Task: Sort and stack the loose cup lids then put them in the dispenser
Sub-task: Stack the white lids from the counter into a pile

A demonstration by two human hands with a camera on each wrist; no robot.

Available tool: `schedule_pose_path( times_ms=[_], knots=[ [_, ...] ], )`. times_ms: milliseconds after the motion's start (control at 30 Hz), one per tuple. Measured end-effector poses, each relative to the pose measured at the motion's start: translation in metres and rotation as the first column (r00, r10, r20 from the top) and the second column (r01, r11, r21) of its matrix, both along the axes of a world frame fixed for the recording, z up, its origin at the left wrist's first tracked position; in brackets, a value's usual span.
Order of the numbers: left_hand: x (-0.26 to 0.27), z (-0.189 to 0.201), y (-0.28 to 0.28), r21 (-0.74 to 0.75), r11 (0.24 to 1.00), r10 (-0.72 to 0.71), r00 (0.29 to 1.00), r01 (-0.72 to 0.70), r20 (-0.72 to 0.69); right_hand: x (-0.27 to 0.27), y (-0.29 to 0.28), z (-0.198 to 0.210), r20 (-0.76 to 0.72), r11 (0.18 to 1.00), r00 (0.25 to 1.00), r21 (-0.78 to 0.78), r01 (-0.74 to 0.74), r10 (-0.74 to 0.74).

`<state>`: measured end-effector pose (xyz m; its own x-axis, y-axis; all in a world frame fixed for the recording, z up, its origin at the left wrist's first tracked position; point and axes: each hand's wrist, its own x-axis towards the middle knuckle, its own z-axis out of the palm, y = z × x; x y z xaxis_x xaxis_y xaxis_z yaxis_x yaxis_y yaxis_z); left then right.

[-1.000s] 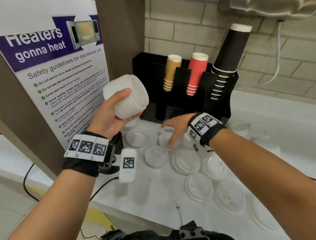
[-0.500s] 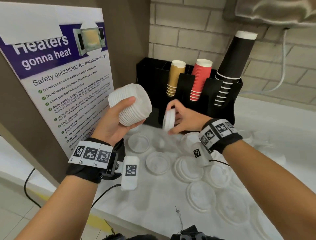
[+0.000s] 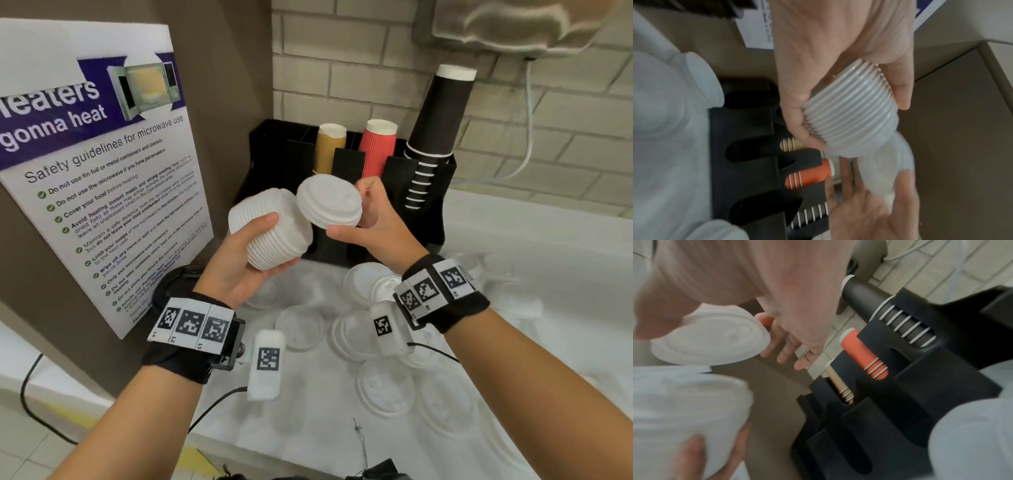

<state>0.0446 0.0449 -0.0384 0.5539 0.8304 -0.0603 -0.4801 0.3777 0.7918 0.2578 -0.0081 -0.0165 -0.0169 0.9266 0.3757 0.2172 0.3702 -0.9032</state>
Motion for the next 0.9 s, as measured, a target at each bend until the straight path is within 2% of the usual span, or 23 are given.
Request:
schedule_pose_path(
  times_ms=[167,300,367,433,500,567,667,733,767,867,900],
  knots=[
    [0.009,-0.009,-0.007,0.042,0.991,-0.129,0.984,0.125,0.121,-0.013,-0.002,0.001,0.119,0.996,0.989,-0.003,-0.085,0.084],
    [0.006,-0.013,-0.003,0.055,0.993,-0.109,0.982,0.102,0.152,-0.007,-0.002,0.003,0.241,0.995,0.968,0.055,-0.087,0.071],
    [0.002,-0.013,0.000,0.048,0.996,-0.082,0.981,0.075,0.175,-0.001,-0.002,0.001,0.219,0.997,0.976,0.068,-0.027,0.011],
    [-0.002,-0.011,0.004,0.043,0.997,-0.070,0.978,0.063,0.198,0.006,0.002,-0.006,0.239,0.995,0.967,-0.014,0.096,-0.090],
    [-0.004,-0.010,0.005,0.050,0.997,-0.063,0.976,0.054,0.207,0.013,0.011,-0.017,0.463,0.978,0.885,-0.149,0.143,-0.058],
    [-0.004,-0.009,0.005,0.044,0.998,-0.050,0.976,0.041,0.214,0.015,0.019,-0.032,0.671,0.948,0.736,-0.285,0.143,0.091],
    [-0.004,-0.009,0.003,0.014,1.000,-0.015,0.983,0.012,0.185,0.013,0.024,-0.050,0.807,0.899,0.572,-0.349,0.266,0.144],
    [-0.003,-0.012,0.001,0.001,1.000,0.009,0.987,-0.009,0.158,0.012,0.024,-0.057,0.838,0.877,0.516,-0.373,0.303,0.178],
    [-0.003,-0.013,0.000,-0.005,1.000,0.015,0.989,-0.014,0.150,0.013,0.022,-0.058,0.835,0.876,0.520,-0.375,0.303,0.178],
    [-0.003,-0.018,-0.002,-0.023,1.000,0.022,0.990,-0.019,0.140,0.021,0.015,-0.049,0.753,0.896,0.641,-0.377,0.235,0.149],
    [-0.003,-0.020,-0.002,-0.029,0.999,0.024,0.990,-0.020,0.140,0.024,0.010,-0.045,0.738,0.901,0.652,-0.388,0.196,0.176]
  ],
)
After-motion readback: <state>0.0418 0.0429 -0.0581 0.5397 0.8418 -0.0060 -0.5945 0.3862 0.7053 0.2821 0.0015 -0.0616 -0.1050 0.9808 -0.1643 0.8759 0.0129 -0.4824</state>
